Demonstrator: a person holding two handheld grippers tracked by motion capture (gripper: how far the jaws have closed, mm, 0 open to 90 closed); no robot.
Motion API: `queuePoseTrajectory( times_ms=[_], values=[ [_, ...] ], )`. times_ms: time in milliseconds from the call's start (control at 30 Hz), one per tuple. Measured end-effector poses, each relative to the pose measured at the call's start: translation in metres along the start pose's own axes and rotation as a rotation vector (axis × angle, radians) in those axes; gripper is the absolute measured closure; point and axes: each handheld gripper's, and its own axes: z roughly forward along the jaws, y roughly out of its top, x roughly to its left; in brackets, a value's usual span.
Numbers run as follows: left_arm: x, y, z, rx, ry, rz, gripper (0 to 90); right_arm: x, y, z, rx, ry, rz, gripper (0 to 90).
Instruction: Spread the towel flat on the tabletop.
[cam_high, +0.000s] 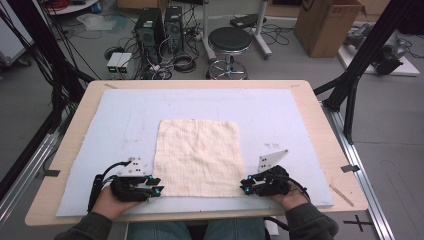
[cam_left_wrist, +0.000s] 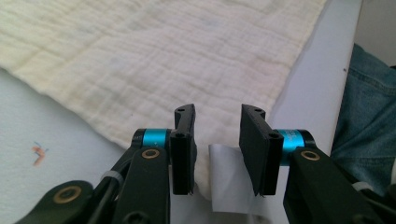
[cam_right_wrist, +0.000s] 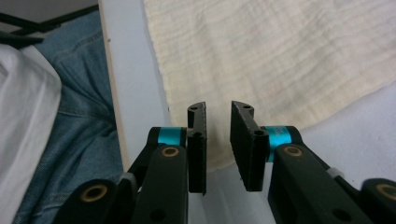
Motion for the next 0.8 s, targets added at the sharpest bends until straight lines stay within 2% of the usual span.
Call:
queuePoseTrajectory(
  times_ms=[233, 500, 667, 800],
  values=[
    [0.005, 0.001, -0.005, -0.044, 0.008, -0.024, 62.8, -0.007, 0.004, -0.004, -0.073, -0.037, 0.043, 61.9],
    [0.010, 0.001, -0.009, -0.086, 0.012, -0.054, 59.6, -0.011, 0.010, -0.002, -0.111, -0.051, 0.070, 54.2],
    [0.013, 0.001, -0.010, -0.100, 0.019, -0.056, 57.3, -0.014, 0.012, -0.001, -0.126, -0.072, 0.088, 48.0],
    [0.013, 0.002, -0.011, -0.111, 0.029, -0.065, 55.7, -0.017, 0.013, 0.001, -0.131, -0.081, 0.096, 46.5]
  ],
)
